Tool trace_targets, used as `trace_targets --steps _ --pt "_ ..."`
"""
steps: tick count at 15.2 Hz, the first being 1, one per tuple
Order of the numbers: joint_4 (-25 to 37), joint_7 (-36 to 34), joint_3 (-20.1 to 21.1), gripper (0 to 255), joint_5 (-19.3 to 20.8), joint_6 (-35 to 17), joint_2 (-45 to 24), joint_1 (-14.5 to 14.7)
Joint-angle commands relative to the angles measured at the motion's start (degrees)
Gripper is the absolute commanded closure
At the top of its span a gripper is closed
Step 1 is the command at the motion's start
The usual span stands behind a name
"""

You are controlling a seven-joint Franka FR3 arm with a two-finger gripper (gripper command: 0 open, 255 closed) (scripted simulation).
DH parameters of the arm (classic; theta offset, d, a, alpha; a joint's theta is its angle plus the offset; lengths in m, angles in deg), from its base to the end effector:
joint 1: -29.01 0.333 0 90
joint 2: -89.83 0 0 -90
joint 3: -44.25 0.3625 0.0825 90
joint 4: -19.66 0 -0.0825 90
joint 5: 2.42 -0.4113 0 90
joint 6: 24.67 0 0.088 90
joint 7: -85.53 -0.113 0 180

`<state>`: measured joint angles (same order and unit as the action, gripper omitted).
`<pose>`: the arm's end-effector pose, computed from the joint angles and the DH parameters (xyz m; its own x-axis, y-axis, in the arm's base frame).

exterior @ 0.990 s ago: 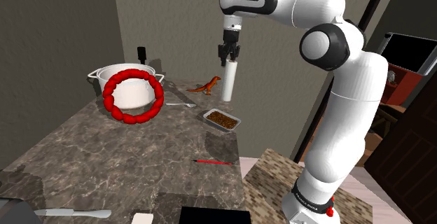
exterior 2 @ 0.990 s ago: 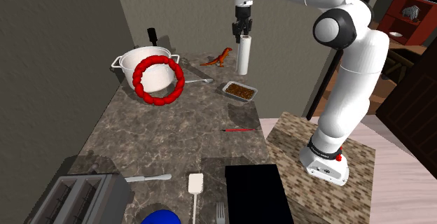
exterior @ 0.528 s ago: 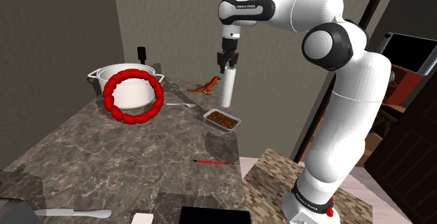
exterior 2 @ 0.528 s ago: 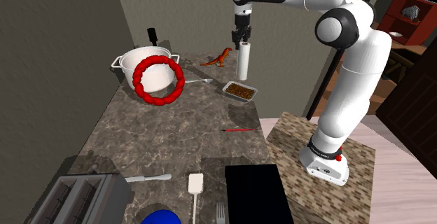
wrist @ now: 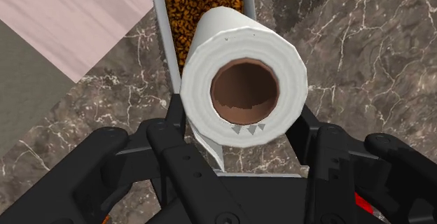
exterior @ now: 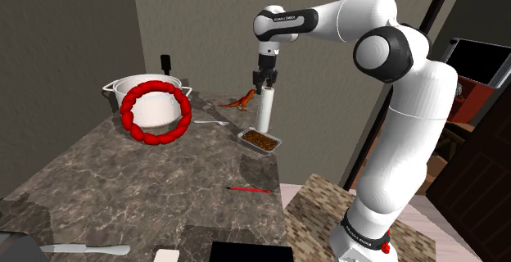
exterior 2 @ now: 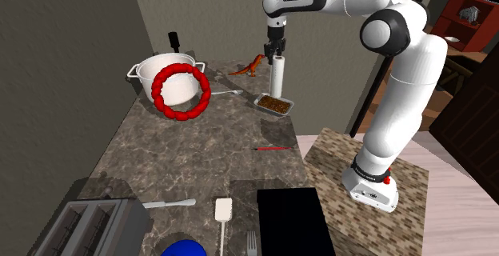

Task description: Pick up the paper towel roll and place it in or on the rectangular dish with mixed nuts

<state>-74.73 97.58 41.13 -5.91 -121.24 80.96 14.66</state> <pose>0.6043 -0.1814 0.5422 0.9896 -0.1004 -0.1032 -0.1083 -0.9914 -0.0741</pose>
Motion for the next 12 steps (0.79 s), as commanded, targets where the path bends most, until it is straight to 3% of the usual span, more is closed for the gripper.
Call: trace_targets --steps 1,7,12 --pt "-1.78 0.08 0.01 255 -0.02 -1.79 0.01 0.02" --pt "-5.79 0.32 0.04 255 -0.1 -6.33 -0.53 0.05" --pt "-5.79 0.32 0.04 255 -0.1 -6.33 -0.53 0.05"
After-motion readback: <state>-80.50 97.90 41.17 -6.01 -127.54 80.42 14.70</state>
